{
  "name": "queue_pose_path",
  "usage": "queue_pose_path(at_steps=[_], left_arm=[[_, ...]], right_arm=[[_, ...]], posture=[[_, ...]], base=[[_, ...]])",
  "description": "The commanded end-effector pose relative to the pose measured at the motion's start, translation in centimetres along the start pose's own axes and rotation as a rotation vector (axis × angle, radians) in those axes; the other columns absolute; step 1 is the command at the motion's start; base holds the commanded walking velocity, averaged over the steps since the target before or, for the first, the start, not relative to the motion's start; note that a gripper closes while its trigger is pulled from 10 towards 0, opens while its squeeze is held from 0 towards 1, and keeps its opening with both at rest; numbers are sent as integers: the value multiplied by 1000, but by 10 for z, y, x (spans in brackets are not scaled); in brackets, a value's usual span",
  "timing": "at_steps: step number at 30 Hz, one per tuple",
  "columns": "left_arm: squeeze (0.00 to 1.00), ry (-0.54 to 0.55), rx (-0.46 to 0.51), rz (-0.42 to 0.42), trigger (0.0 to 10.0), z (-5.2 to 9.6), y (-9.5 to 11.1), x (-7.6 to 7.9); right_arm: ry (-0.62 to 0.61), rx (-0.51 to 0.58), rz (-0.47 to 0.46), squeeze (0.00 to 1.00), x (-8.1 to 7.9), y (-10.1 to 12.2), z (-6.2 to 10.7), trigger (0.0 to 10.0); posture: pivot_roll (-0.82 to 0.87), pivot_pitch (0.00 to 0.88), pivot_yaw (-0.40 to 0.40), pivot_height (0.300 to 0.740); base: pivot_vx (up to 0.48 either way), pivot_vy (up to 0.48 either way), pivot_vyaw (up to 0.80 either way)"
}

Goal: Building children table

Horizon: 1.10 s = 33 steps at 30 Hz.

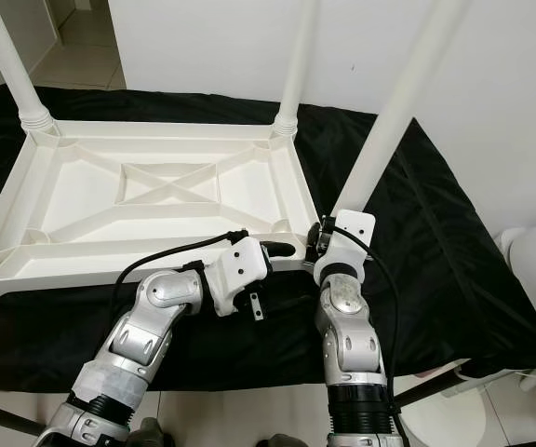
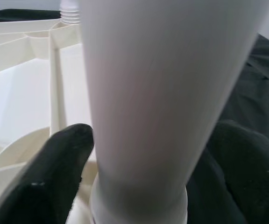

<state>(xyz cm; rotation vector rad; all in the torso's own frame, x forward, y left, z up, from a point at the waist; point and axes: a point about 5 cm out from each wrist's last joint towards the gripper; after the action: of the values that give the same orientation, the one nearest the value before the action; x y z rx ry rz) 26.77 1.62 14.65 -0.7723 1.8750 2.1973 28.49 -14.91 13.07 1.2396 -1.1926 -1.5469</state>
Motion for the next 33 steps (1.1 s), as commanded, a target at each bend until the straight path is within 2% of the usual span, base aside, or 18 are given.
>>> queue_pose_path(at_steps=[1, 3, 5, 6, 10, 13, 21, 26, 30, 32, 33], left_arm=[[0, 146, -14, -1, 10000, -2, 0, -4], [0, 146, -14, -1, 10000, -2, 0, -4], [0, 148, -15, -2, 10000, -2, 0, -4], [0, 148, -14, -2, 10000, -2, 0, -5], [0, 148, -13, -2, 10000, -2, 0, -5], [0, 140, -8, -2, 10000, -4, 1, -4], [0, 132, -2, -6, 10000, -6, 2, -7], [0, 134, -1, -11, 10000, -7, 2, -9], [0, 134, -1, -11, 10000, -7, 2, -9], [0, 141, -1, -12, 10000, -7, 3, -12], [0, 141, -1, -12, 10000, -7, 3, -12]], right_arm=[[13, 0, -9, 1000, 1, -1, 3, 10000], [47, 9, 4, 1000, 5, 0, 5, 10000], [144, 0, 30, 1000, 11, 0, 10, 10000], [194, -6, 53, 0, 16, -1, 11, 10000], [223, -10, 67, 0, 20, -1, 12, 10000], [329, -31, 122, 0, 33, 0, 12, 10000], [490, -58, 217, 0, 53, 8, 2, 10000], [595, -91, 257, 0, 54, 10, -9, 10000], [608, -91, 266, 0, 53, 10, -11, 10000], [656, -110, 281, 0, 50, 9, -21, 10000], [656, -110, 281, 0, 50, 9, -21, 10000]], posture=[[32, 0, -92, 740], [31, 0, -93, 740], [30, 0, -93, 740], [27, 0, -91, 740], [25, 0, -90, 740], [12, 0, -77, 740], [5, 0, -66, 740], [3, 0, -50, 740], [4, 0, -50, 740], [9, 0, -51, 740], [9, 0, -51, 740]], base=[[0, 0, 0], [0, 0, 0], [0, 0, 0], [0, 0, 0], [0, 0, 0], [0, 0, 0], [0, 0, 0], [0, 0, 0], [0, 0, 0], [0, 0, 0], [0, 0, 0]])
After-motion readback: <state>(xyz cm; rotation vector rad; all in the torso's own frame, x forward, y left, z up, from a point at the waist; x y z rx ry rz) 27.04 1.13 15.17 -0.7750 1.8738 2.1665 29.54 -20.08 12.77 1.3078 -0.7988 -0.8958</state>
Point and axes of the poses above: a point about 5 cm out from each wrist's last joint towards the gripper, its own z axis pointing back from the gripper into the wrist, its own y axis along the axis of the wrist's last joint, x = y × z, and after that the axes turned 9 degrees about -z, right-handed
